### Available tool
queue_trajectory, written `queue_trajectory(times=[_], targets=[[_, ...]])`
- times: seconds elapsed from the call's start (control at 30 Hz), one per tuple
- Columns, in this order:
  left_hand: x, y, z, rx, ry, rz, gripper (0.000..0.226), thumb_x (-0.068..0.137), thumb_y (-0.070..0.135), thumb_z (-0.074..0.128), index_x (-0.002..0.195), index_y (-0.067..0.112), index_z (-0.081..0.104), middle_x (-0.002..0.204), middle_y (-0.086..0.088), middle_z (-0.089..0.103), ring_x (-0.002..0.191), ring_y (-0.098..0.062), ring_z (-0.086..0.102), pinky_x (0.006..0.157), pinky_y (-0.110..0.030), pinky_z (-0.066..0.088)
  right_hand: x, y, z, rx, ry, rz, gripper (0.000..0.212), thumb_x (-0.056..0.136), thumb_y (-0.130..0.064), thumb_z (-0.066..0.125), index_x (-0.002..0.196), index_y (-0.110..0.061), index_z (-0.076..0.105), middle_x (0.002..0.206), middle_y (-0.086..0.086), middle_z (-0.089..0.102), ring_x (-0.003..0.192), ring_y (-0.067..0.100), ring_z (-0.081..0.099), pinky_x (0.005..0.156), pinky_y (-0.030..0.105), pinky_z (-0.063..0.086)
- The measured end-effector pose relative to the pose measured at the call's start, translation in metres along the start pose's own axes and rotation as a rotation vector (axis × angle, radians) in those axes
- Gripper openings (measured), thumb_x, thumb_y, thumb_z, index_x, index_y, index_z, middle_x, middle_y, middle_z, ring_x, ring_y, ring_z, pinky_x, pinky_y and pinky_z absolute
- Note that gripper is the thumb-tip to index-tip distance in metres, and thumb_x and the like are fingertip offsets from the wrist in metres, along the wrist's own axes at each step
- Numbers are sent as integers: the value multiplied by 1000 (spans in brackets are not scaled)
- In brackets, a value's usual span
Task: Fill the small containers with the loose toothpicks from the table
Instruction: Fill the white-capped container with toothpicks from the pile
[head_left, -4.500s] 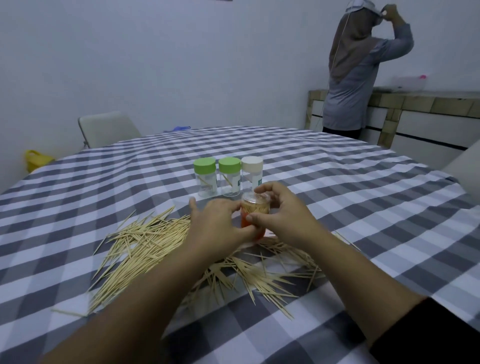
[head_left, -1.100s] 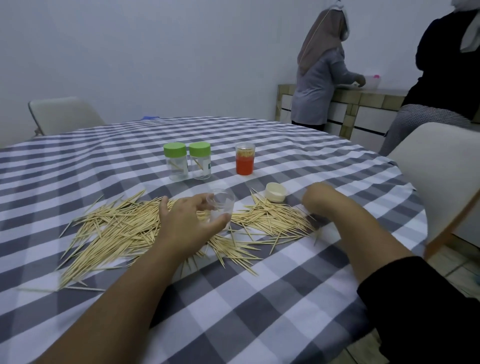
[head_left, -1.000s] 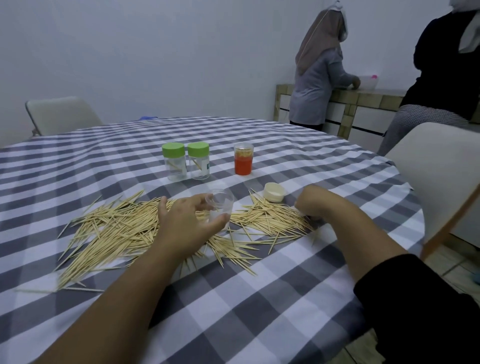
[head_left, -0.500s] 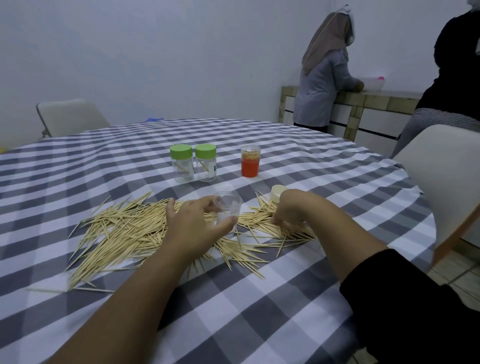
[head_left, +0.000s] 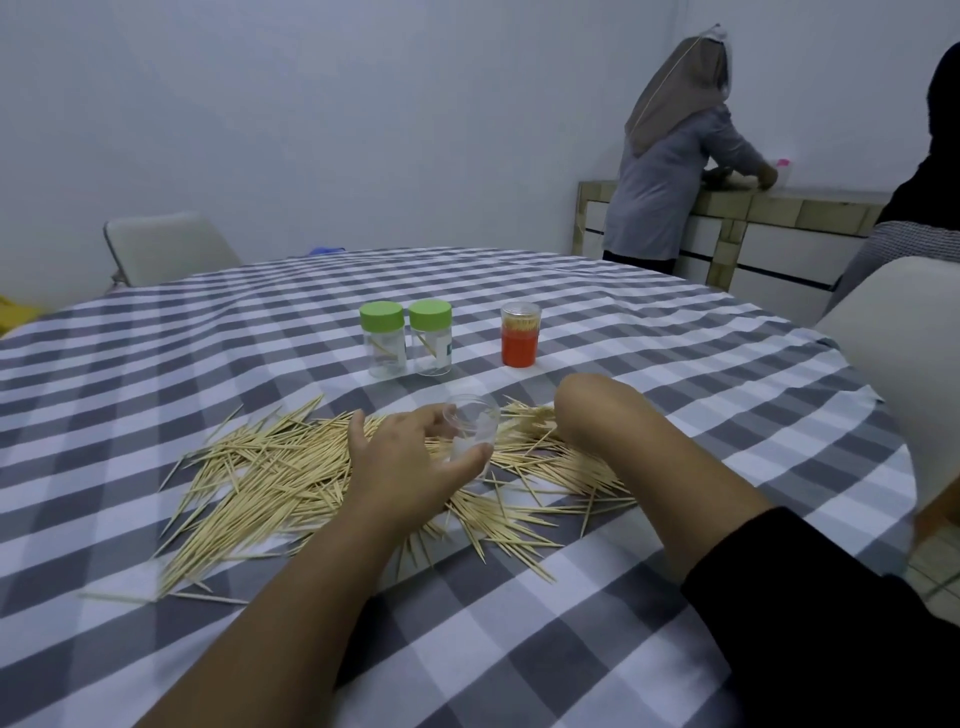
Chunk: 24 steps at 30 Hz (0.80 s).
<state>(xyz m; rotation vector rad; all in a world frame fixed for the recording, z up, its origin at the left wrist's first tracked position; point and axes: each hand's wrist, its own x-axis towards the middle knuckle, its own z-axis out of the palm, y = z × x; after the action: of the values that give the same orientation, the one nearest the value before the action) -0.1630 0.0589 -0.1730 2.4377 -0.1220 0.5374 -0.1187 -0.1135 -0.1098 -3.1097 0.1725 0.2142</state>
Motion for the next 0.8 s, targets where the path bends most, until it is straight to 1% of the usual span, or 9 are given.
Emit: queue_trajectory(times=[0.07, 0.17, 0.27, 0.3, 0.37, 0.43, 0.57, 0.7, 0.8], targets=[[1, 0, 0, 12, 6, -2, 54, 80, 61, 58, 125, 32, 54, 109, 17, 64, 121, -6, 48, 116, -46, -3, 5, 2, -2, 29, 16, 9, 12, 90, -9, 54, 82, -8, 46, 77, 4, 47, 64, 16, 46, 67, 29, 42], [2, 0, 1, 13, 10, -11, 56, 80, 63, 58, 126, 31, 54, 106, 19, 63, 121, -5, 48, 116, -46, -5, 11, 5, 4, 147, 70, 17, 13, 91, -9, 52, 78, -10, 49, 76, 4, 49, 64, 16, 47, 63, 28, 41], [3, -1, 1, 14, 17, -22, 57, 79, 64, 58, 126, 32, 53, 98, 23, 58, 120, -4, 48, 116, -45, -5, 17, 8, 18, 315, 177, -27, 12, 94, -14, 50, 86, -11, 58, 79, 5, 57, 68, 19, 53, 57, 29, 41], [3, -1, 2, 13, 21, -24, 58, 78, 64, 58, 126, 32, 53, 97, 24, 57, 120, -4, 48, 116, -45, -5, 18, 9, 22, 382, 191, -62, 13, 95, -15, 48, 89, -12, 60, 82, 6, 60, 72, 20, 55, 59, 31, 42], [4, -1, 2, 15, 18, -26, 59, 78, 65, 57, 127, 32, 53, 99, 23, 58, 121, -4, 47, 116, -45, -5, 19, 11, 26, 544, 198, -129, 18, 97, -19, 44, 91, -14, 60, 88, 6, 62, 80, 23, 58, 70, 37, 48], [3, 0, 4, 19, 13, -23, 59, 78, 65, 57, 126, 32, 53, 98, 23, 59, 121, -4, 47, 115, -45, -5, 17, 15, 27, 704, 221, -170, 21, 99, -21, 41, 91, -15, 59, 91, 7, 63, 86, 24, 59, 78, 41, 48], [2, 1, 4, 25, 10, -16, 57, 78, 65, 57, 124, 33, 54, 96, 24, 56, 120, -3, 47, 116, -45, -4, 11, 17, 25, 943, 239, -257, 23, 100, -23, 41, 95, -13, 61, 90, 5, 66, 83, 20, 58, 72, 34, 42], [1, 2, 3, 25, 6, -14, 54, 78, 64, 58, 122, 34, 54, 96, 25, 55, 118, -2, 47, 115, -43, -5, 7, 10, 25, 1190, 186, -331, 24, 100, -20, 44, 90, -8, 63, 82, 2, 67, 73, 9, 60, 73, 28, 46], [1, 3, 3, 14, 5, -8, 53, 78, 63, 59, 122, 34, 55, 98, 24, 58, 117, -2, 49, 115, -42, -5, 8, 3, 28, 1325, 135, -364, 24, 100, -17, 44, 87, -9, 62, 83, 4, 68, 78, 14, 65, 79, 32, 49]])
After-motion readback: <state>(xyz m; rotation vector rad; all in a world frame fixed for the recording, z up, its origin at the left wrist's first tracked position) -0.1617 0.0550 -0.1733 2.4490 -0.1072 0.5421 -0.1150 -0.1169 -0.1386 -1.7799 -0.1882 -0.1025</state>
